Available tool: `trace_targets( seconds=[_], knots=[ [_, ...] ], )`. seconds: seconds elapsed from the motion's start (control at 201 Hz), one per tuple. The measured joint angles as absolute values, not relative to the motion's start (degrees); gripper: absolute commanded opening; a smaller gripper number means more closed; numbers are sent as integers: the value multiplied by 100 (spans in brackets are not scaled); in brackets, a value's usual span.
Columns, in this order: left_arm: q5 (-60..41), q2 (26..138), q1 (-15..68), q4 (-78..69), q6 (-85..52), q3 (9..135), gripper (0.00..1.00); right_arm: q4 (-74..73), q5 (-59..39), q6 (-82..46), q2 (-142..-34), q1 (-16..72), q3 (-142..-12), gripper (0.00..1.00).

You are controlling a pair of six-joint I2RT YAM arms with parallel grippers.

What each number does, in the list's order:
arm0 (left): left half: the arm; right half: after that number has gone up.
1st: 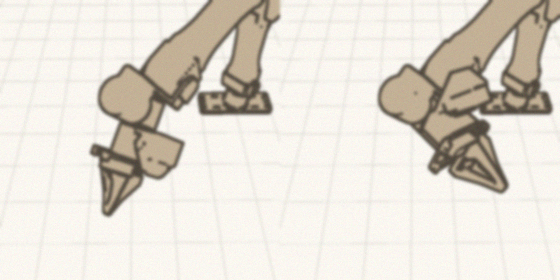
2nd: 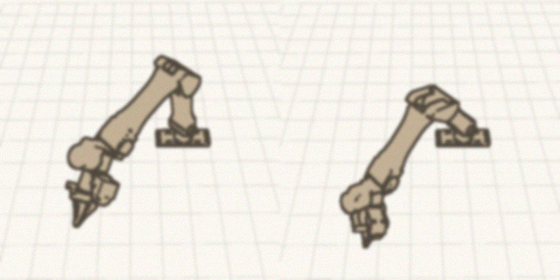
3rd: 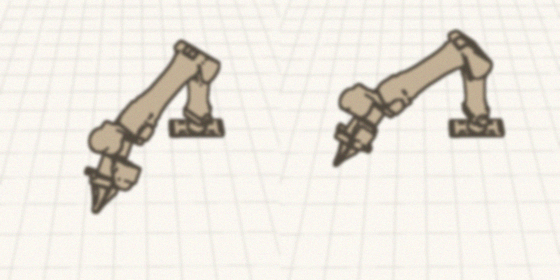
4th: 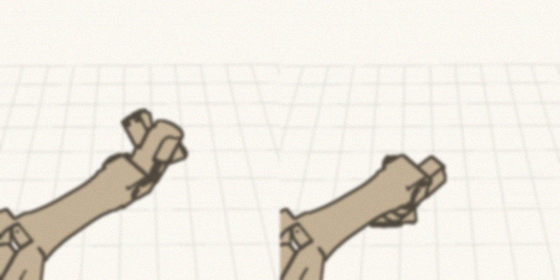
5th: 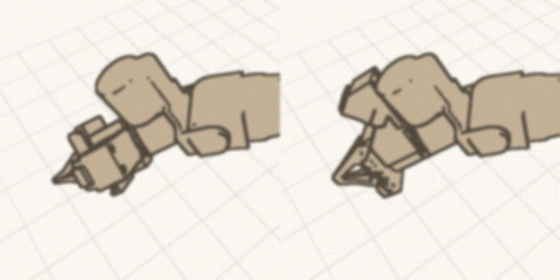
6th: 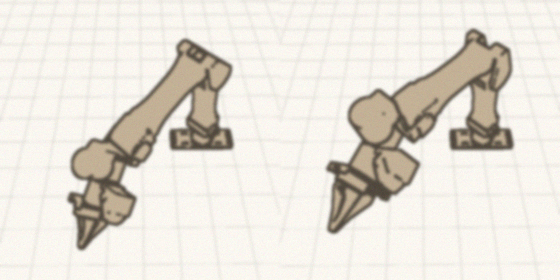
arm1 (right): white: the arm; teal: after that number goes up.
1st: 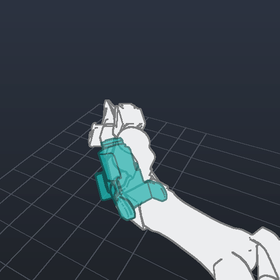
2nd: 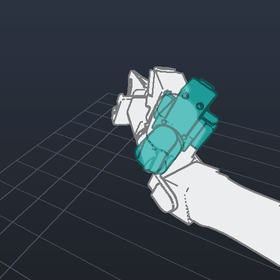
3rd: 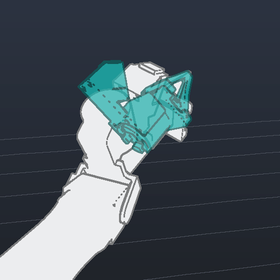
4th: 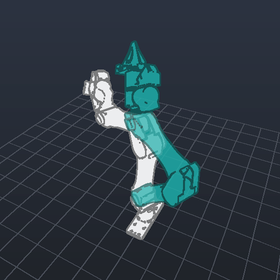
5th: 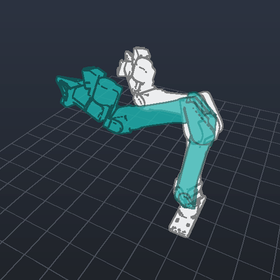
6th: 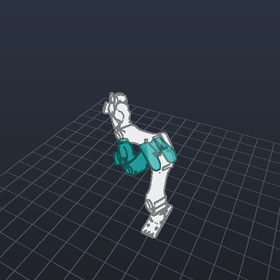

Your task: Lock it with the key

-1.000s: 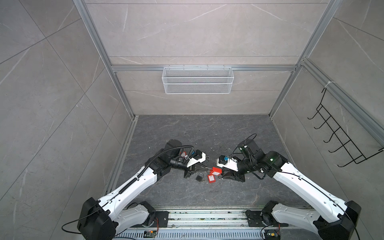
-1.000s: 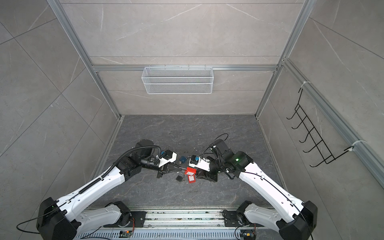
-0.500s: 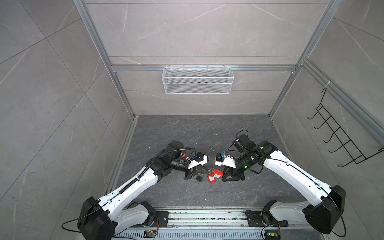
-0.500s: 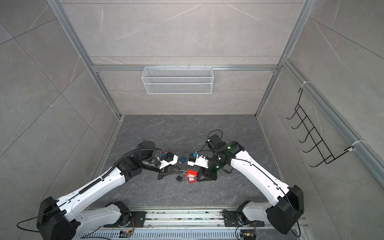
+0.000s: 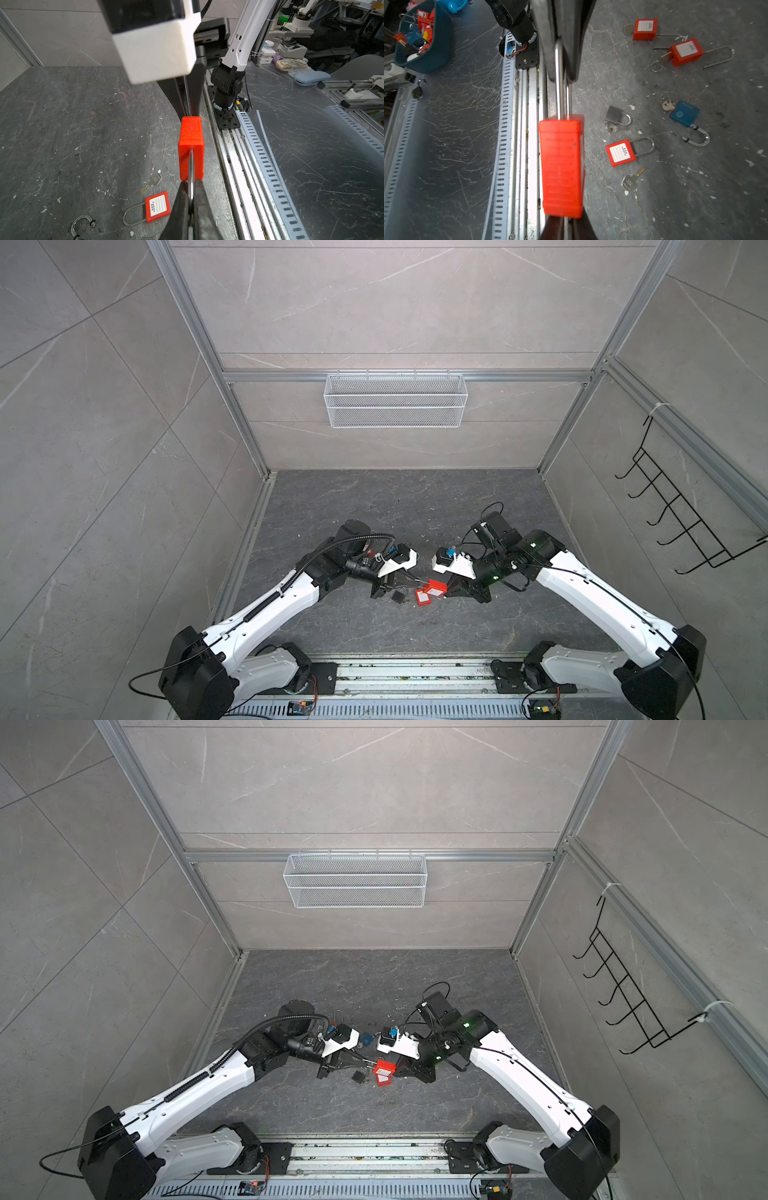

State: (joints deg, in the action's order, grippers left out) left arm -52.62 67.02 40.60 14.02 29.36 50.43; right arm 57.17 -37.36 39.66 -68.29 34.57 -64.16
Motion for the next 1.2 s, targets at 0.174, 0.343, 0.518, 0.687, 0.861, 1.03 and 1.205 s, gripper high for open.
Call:
trace_targets(
  seconds=[0.174, 0.343, 0.518, 0.687, 0.861, 1.03, 1.205],
  knots=[
    [-5251, 6748, 4062, 1487, 2939, 5111, 0, 5516, -3336, 4010, -6523, 3457, -6289, 22],
    [-5238, 6748, 4062, 1503, 2939, 5159, 0, 5452, -3210, 4012, -6405, 3457, -6222, 19],
    [-5234, 6748, 4062, 1503, 2939, 5159, 0, 5430, -3221, 4012, -6418, 3457, -6217, 19],
    [-5212, 6748, 4062, 1503, 2939, 5159, 0, 5424, -3301, 4012, -6479, 3457, -6217, 18],
    [-5205, 6748, 4062, 1503, 2939, 5166, 0, 5426, -3433, 4010, -6541, 3457, -6219, 9],
    [-5105, 6751, 4062, 1553, 2976, 5203, 0, 5474, -3481, 4097, -6558, 3459, -6219, 0],
    [-4954, 6751, 4091, 1900, 3179, 5363, 0, 5588, -3374, 4338, -6558, 3465, -6241, 0]
  ],
)
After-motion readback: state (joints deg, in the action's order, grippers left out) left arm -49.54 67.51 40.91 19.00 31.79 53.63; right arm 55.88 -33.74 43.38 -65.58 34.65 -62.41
